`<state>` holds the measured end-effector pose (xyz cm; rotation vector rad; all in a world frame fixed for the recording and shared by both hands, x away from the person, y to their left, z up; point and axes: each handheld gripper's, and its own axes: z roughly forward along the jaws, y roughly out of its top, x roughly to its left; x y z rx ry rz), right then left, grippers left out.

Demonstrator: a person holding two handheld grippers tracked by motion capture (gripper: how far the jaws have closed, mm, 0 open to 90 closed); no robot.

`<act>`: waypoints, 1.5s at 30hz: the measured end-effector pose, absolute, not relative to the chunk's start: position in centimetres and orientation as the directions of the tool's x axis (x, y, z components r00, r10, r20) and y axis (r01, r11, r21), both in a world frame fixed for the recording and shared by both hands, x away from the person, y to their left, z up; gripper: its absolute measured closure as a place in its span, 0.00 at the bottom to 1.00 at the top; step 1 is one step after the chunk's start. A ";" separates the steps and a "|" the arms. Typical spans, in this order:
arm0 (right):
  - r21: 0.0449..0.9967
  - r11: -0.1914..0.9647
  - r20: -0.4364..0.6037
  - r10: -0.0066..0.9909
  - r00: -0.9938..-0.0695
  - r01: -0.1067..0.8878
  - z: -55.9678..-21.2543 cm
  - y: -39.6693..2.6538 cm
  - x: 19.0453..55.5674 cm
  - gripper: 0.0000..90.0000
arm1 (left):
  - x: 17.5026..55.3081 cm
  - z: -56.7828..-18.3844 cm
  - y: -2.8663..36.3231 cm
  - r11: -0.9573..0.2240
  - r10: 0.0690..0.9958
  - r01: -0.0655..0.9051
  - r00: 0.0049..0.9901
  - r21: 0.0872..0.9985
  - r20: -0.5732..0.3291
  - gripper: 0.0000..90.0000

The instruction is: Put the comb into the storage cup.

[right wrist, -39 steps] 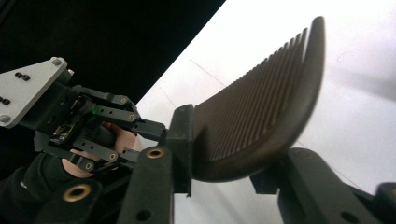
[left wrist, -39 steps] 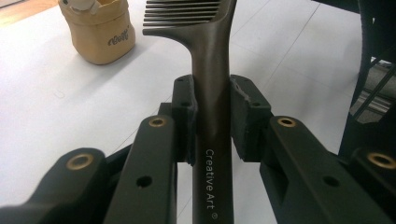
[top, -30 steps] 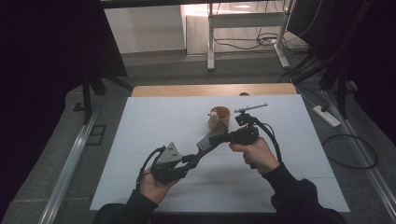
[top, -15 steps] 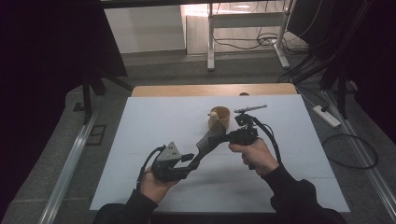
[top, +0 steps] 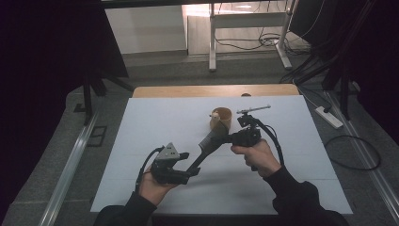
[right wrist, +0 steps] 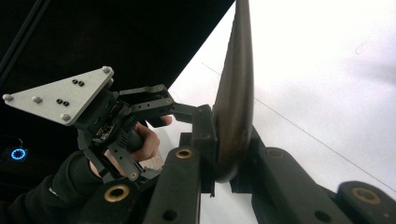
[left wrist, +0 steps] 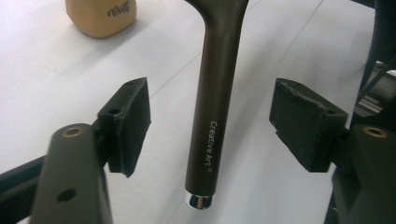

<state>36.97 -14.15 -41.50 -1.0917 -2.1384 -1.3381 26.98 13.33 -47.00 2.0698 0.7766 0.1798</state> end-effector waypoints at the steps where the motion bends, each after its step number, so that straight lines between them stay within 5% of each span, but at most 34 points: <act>1: 0.580 0.241 0.667 0.407 -0.623 0.778 -41.5 -14.2 37.0 0.94 | 27.0 -47.0 13.4 -0.402 0.588 0.464 0.792 0.789 -0.166 0.29; 20: 0.630 0.236 0.624 0.413 -0.664 0.739 -41.0 -15.0 36.9 0.94 | 27.5 -47.1 15.6 -0.300 0.604 0.566 0.736 0.768 -0.306 0.11; 45: 0.679 0.215 0.567 0.453 -0.688 0.702 -40.0 -16.1 36.8 0.94 | 26.7 -47.1 18.3 -0.337 0.637 0.555 0.730 0.761 -0.250 0.01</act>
